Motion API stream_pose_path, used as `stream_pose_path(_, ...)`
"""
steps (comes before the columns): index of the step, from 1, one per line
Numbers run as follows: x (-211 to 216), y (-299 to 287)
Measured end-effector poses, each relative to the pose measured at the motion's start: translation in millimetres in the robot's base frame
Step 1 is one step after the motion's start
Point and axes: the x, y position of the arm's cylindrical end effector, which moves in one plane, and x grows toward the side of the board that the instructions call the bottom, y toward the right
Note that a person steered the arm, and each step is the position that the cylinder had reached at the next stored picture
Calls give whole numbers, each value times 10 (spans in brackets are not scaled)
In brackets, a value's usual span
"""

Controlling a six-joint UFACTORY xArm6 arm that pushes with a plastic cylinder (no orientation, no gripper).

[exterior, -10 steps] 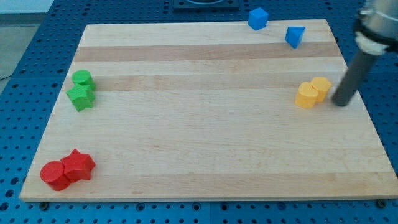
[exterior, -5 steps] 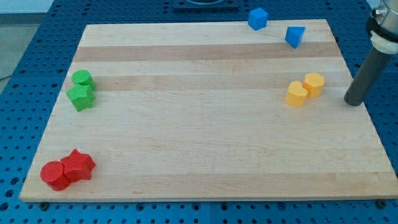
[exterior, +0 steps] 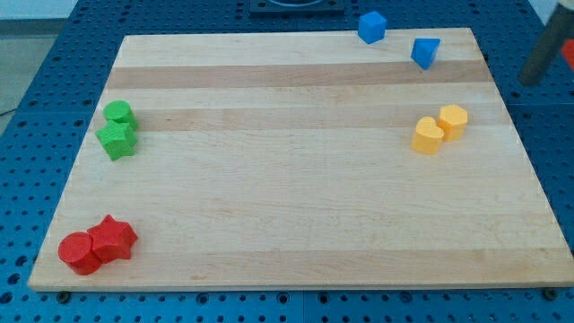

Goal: Slide the blue triangle to the center

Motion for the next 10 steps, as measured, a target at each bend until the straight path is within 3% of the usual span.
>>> stream_pose_path(1, -328, -109)
stream_pose_path(2, -328, -569)
stream_pose_path(3, -343, -830)
stream_pose_path(4, -589, -727)
stream_pose_path(5, -590, -1172)
stream_pose_path(7, 407, -2456)
stream_pose_path(9, -55, -2111)
stream_pose_path(10, 262, -2324)
